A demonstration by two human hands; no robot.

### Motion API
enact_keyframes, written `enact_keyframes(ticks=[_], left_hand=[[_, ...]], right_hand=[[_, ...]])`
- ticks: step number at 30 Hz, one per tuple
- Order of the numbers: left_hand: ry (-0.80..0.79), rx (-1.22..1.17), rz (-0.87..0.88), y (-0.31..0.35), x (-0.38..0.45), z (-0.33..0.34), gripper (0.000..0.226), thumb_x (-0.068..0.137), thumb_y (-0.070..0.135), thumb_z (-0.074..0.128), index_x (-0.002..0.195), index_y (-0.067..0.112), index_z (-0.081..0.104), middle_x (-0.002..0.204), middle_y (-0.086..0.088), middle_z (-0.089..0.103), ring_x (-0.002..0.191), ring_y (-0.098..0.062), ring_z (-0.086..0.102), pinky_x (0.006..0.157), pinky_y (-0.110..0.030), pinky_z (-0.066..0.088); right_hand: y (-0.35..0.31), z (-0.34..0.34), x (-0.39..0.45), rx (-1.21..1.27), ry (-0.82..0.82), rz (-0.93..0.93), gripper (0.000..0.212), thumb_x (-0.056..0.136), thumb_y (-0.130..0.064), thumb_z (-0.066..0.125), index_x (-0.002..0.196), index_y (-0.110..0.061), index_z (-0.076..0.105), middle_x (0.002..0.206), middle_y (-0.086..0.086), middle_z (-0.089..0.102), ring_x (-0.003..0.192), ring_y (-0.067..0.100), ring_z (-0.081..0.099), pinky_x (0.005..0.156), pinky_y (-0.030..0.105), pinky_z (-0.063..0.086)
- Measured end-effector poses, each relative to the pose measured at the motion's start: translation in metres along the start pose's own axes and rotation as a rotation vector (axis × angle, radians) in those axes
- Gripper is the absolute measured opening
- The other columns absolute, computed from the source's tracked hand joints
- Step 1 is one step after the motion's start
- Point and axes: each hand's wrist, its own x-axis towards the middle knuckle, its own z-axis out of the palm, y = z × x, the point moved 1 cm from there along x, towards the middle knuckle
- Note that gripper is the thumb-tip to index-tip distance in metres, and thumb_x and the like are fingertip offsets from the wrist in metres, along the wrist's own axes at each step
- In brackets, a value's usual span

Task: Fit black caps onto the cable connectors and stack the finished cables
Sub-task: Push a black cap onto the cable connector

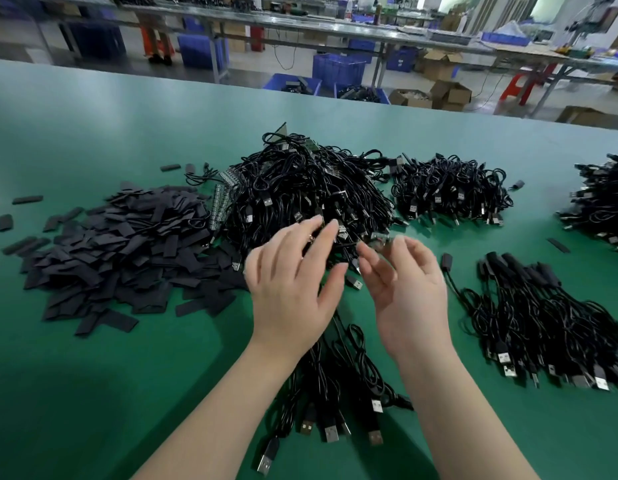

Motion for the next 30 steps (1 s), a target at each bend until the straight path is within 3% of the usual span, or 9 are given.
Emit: enact_keyframes(ticks=[5,10,12,16,19,21,23,26,30], left_hand=[[-0.327,0.000,0.090,-0.003,-0.006,0.011,0.048,0.092,0.050,0.052,0.131,0.024,0.060,0.129,0.008,0.061,0.120,-0.016,0.056,0.099,-0.033,0.032],[-0.392,-0.120,-0.006,-0.003,-0.009,0.014,0.061,0.090,0.048,0.056,0.145,0.024,0.043,0.141,0.006,0.051,0.129,-0.014,0.046,0.107,-0.037,0.032],[-0.317,-0.163,-0.036,-0.002,-0.007,0.012,0.064,0.092,0.047,0.052,0.148,0.019,0.036,0.145,0.000,0.045,0.134,-0.016,0.040,0.109,-0.036,0.031],[0.019,-0.185,-0.015,0.000,-0.002,0.005,0.052,0.099,0.027,0.051,0.144,0.008,0.033,0.148,-0.016,0.035,0.140,-0.034,0.033,0.116,-0.043,0.025],[0.187,-0.079,0.026,0.000,0.001,-0.001,0.055,0.094,0.016,0.059,0.142,0.011,0.034,0.146,-0.016,0.031,0.140,-0.035,0.029,0.116,-0.042,0.020],[0.207,-0.001,0.048,0.000,0.000,-0.003,0.059,0.092,0.016,0.062,0.144,0.019,0.034,0.146,-0.011,0.034,0.140,-0.030,0.028,0.115,-0.039,0.018],[0.119,0.045,0.041,0.002,-0.001,-0.004,0.056,0.095,0.023,0.056,0.146,0.024,0.035,0.149,-0.006,0.036,0.142,-0.026,0.028,0.115,-0.038,0.015],[-0.146,-0.001,0.033,0.008,-0.008,0.003,0.060,0.088,0.023,0.062,0.144,0.020,0.041,0.146,-0.005,0.044,0.138,-0.027,0.038,0.114,-0.039,0.020],[-0.425,-0.116,-0.001,0.012,-0.011,0.009,0.047,0.085,0.024,0.065,0.132,0.021,0.061,0.116,0.001,0.068,0.096,-0.024,0.067,0.086,-0.038,0.049]], right_hand=[[0.017,-0.034,0.007,-0.211,0.099,0.094,0.004,0.101,-0.007,0.054,0.101,-0.011,0.055,0.100,0.014,0.069,0.080,0.021,0.075,0.063,0.024,0.058],[0.010,-0.031,0.003,-0.380,0.034,-0.067,0.007,0.098,-0.011,0.059,0.097,-0.018,0.059,0.083,-0.007,0.072,0.084,0.022,0.076,0.066,0.023,0.058],[0.005,-0.016,0.000,-0.364,-0.015,-0.114,0.007,0.098,-0.012,0.060,0.096,-0.019,0.060,0.077,-0.014,0.071,0.085,0.021,0.076,0.065,0.021,0.056],[-0.002,0.028,-0.005,-0.322,-0.129,-0.069,0.006,0.096,-0.012,0.064,0.096,-0.018,0.063,0.078,-0.010,0.074,0.084,0.017,0.075,0.063,0.020,0.054],[-0.004,0.052,-0.006,-0.196,-0.247,0.092,0.006,0.096,-0.013,0.064,0.099,-0.017,0.062,0.078,-0.002,0.075,0.078,0.016,0.073,0.065,0.025,0.054],[-0.003,0.055,-0.004,-0.149,-0.271,0.141,0.007,0.095,-0.012,0.066,0.099,-0.016,0.063,0.080,0.003,0.073,0.077,0.020,0.068,0.069,0.029,0.053],[0.000,0.043,0.000,-0.227,-0.234,0.088,0.007,0.092,-0.013,0.069,0.096,-0.016,0.064,0.075,0.004,0.068,0.072,0.017,0.063,0.066,0.029,0.051],[0.008,0.010,0.006,-0.681,-0.186,-0.076,0.004,0.090,-0.016,0.070,0.089,-0.019,0.067,0.072,-0.005,0.072,0.067,0.008,0.067,0.067,0.027,0.053],[0.010,-0.024,0.017,-1.074,-0.152,-0.100,0.008,0.088,-0.020,0.071,0.084,-0.026,0.068,0.079,-0.008,0.074,0.082,0.012,0.071,0.074,0.027,0.053]])
